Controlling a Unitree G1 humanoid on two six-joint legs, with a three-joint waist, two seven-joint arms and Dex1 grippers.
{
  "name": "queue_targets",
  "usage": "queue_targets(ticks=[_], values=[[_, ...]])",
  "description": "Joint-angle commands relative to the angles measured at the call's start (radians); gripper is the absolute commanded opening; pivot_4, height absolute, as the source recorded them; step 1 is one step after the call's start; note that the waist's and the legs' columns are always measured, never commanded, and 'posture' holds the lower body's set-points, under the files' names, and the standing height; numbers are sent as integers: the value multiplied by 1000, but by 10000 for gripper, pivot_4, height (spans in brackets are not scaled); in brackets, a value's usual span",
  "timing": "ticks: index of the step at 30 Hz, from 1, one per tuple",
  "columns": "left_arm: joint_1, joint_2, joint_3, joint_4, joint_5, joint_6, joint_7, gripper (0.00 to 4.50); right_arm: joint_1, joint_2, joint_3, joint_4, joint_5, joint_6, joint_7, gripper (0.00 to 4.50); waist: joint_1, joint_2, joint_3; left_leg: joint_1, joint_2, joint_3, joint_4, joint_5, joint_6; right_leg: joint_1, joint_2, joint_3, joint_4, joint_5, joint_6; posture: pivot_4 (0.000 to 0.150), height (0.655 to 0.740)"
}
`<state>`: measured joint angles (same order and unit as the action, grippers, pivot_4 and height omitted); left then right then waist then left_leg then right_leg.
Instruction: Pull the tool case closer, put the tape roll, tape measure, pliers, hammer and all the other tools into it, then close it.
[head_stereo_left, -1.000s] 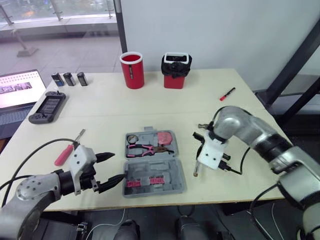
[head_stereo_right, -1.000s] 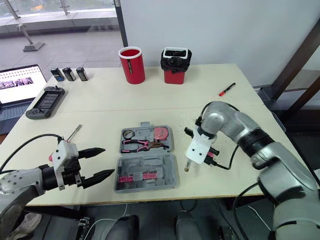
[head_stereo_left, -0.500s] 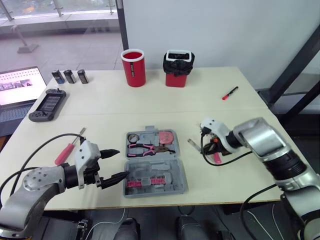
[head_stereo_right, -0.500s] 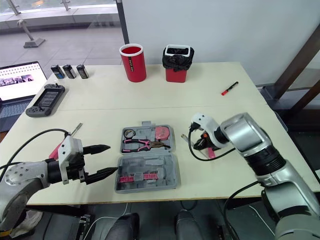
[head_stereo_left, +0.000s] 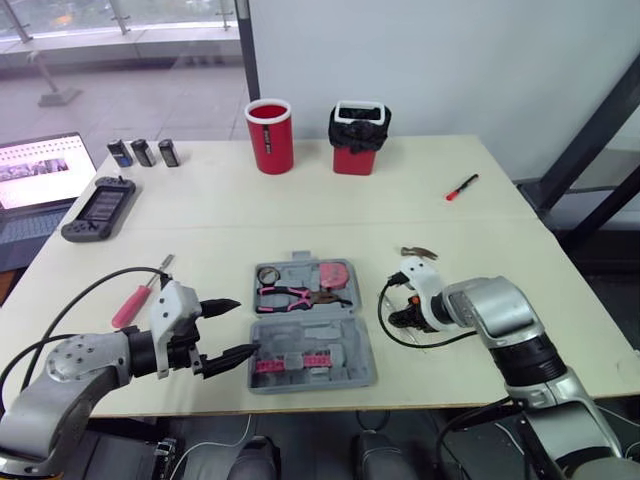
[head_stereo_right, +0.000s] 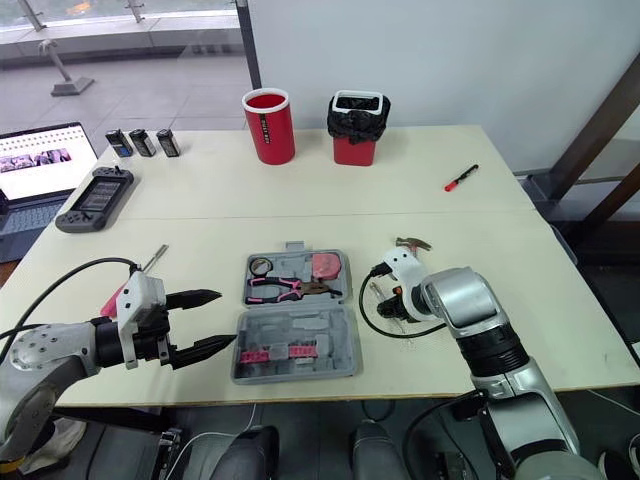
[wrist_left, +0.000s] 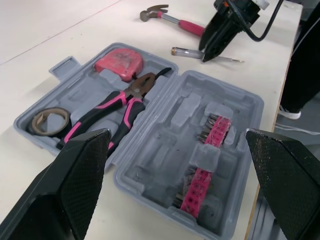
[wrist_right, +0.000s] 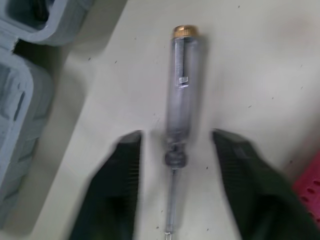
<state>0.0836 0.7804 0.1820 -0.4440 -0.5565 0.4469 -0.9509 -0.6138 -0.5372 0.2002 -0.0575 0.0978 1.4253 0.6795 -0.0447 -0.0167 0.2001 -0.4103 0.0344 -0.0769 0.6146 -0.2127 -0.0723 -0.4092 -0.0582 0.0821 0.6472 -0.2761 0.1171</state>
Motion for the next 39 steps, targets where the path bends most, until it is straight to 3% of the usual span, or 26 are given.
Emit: queue_targets(ticks=[1, 6, 9, 15, 22, 25, 29, 30, 32, 39], values=[[-6, 3, 16, -22, -10, -8, -1, 45000, -38, -17, -108, -66, 62, -7, 2, 43258, 0, 0, 0, 0, 0, 0, 0, 0, 0, 0, 0, 0, 0, 0, 0, 1500, 7400], [-27, -18, 14, -21, -14, -42, -6, 45000, 130, -70, -157, -147, 81, -351, 23, 43258, 4, -2, -1, 0, 0, -1, -1, 0, 0, 1, 0, -1, -1, -1, 1, 1500, 7400], [-35, -34, 23, -41, -71, -19, -14, 45000, 175, 6, -268, -161, 178, -266, 8, 43258, -4, -2, -1, 0, 0, 0, -1, 0, 0, 1, 0, 0, -1, -1, 2, 1500, 7400], [-43, -16, 22, -40, -97, -7, -42, 45000, 324, -46, -128, -231, 98, -458, -26, 43258, -4, -1, -1, 1, 0, 0, 0, 0, 0, 1, 1, 0, 1, 0, 1, 1500, 7400], [-32, -2, 22, -23, -65, -22, -48, 45000, 371, -13, -105, -151, 75, -561, -81, 43258, 0, -2, -1, 1, 0, 0, 0, 0, 0, 1, 1, 0, 0, 0, 0, 1500, 7400], [-29, -1, 31, -17, -56, -30, -45, 45000, 377, -7, -102, -126, 75, -588, -87, 35318, 0, -2, -1, 1, 0, 0, 0, 0, 0, 1, 1, 0, 0, 0, 0, 1500, 7400], [-25, 2, 33, -15, -52, -35, -44, 45000, 391, 12, -98, -112, 77, -585, -105, 15528, -1, -2, -1, 1, 0, 0, 0, 0, 0, 1, 1, 0, 0, 0, 0, 1500, 7400], [-24, 2, 33, -15, -51, -37, -43, 45000, 395, 16, -99, -114, 80, -586, -107, 8388, -1, -2, -1, 1, 0, 0, 0, 0, 0, 1, 1, 0, 0, 0, 0, 1500, 7400], [-22, 2, 32, -14, -50, -40, -43, 45000, 401, 23, -102, -116, 84, -585, -112, 507, -1, -2, -1, 1, 0, 0, 0, 0, 0, 1, 1, 0, 0, 0, 0, 1500, 7400], [-4, 3, 45, -7, -45, -49, -50, 45000, 366, -3, -102, -148, 82, -568, -103, 507, -1, -2, -1, 1, 0, 0, 0, 0, 0, 1, 1, 0, 0, 0, 0, 1500, 7400]])
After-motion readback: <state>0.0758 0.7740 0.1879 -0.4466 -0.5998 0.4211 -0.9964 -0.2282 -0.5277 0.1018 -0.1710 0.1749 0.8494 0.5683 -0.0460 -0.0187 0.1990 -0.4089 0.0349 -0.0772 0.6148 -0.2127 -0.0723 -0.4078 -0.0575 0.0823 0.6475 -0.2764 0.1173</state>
